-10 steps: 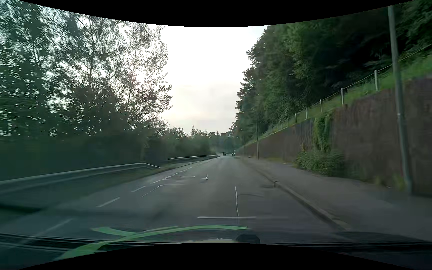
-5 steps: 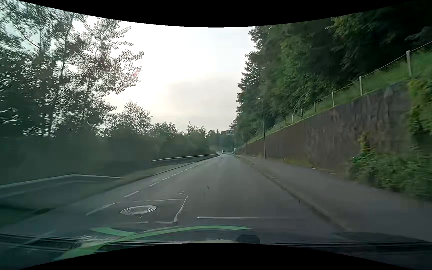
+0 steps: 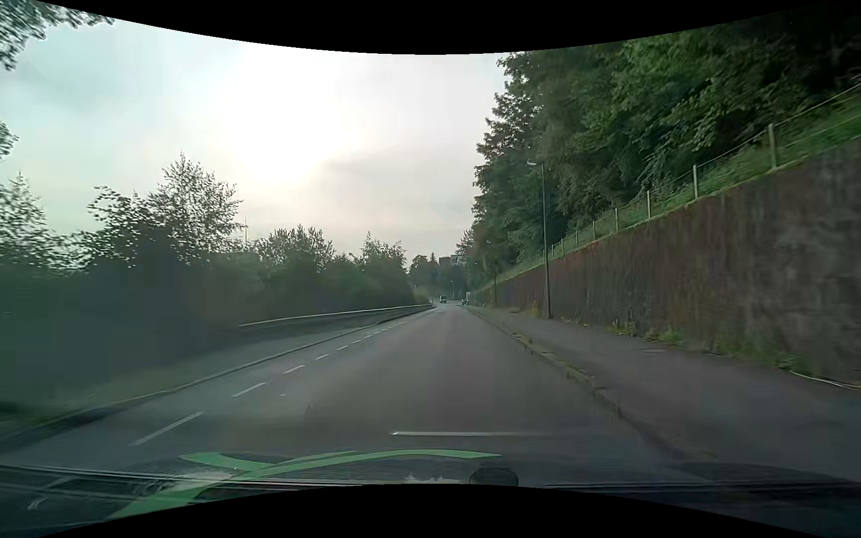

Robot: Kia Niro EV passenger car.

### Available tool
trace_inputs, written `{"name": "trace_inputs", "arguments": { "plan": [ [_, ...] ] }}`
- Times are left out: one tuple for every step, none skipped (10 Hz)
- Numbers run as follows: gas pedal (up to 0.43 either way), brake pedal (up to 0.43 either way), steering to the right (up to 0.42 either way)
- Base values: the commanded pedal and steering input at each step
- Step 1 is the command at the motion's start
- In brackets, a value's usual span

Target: Follow the waypoints while adhering to traffic rules and regulations

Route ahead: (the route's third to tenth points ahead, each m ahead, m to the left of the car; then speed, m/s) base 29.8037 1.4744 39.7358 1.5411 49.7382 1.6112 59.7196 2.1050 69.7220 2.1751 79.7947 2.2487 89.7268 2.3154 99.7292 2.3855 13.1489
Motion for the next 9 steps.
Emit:
{"name": "trace_inputs", "arguments": {
  "plan": [
    [0.079, 0.000, -0.001],
    [0.079, 0.000, -0.001],
    [0.079, 0.000, -0.001],
    [0.079, 0.000, -0.001],
    [0.087, 0.000, -0.002],
    [0.087, 0.000, -0.003],
    [0.087, 0.000, -0.004],
    [0.087, 0.000, -0.004],
    [0.087, 0.000, -0.004]
  ]
}}
